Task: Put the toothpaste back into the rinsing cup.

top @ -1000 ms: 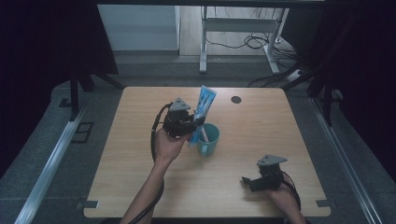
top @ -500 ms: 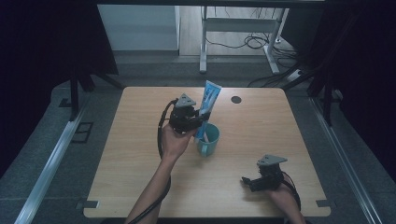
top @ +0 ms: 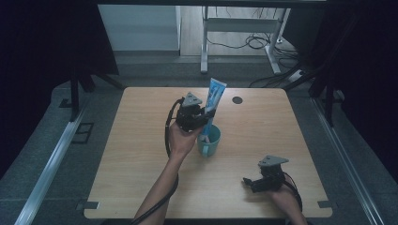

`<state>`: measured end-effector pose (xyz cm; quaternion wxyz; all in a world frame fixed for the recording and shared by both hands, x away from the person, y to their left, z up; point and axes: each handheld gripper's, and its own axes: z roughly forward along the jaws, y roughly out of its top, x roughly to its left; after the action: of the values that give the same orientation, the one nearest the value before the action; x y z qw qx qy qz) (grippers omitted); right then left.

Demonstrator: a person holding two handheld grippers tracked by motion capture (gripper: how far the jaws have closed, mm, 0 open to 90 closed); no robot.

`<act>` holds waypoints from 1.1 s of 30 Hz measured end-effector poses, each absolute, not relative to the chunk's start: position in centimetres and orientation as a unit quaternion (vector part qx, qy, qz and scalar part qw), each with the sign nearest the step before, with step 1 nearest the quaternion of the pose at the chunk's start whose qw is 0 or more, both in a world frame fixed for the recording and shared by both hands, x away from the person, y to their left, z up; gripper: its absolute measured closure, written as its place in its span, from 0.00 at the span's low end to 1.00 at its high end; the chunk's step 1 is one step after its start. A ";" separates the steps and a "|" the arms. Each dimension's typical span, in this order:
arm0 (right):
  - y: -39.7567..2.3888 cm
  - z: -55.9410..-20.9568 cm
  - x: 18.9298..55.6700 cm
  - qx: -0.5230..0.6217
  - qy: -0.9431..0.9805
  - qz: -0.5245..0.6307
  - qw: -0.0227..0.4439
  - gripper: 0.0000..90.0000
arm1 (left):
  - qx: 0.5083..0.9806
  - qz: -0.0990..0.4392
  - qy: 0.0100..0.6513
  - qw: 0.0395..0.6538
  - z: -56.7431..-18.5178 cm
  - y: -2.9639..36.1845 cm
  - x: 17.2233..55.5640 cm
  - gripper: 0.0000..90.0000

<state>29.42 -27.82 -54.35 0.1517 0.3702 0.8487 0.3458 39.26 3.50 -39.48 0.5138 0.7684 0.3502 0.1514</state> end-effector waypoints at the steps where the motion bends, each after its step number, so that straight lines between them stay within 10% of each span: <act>1: -27.8 -54.4 29.4 0.370 0.849 0.346 0.152 0.00 | 0.768 0.151 0.350 0.514 -39.5 3.5 39.3 0.81; 33: -27.8 -54.4 29.4 0.370 0.849 0.346 0.152 0.00 | 0.774 0.159 0.357 0.499 -43.3 2.1 39.3 0.81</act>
<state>29.43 -27.82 -54.36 0.1517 0.3699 0.8487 0.3461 39.30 2.14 -43.33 0.4986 0.7739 0.3566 0.1594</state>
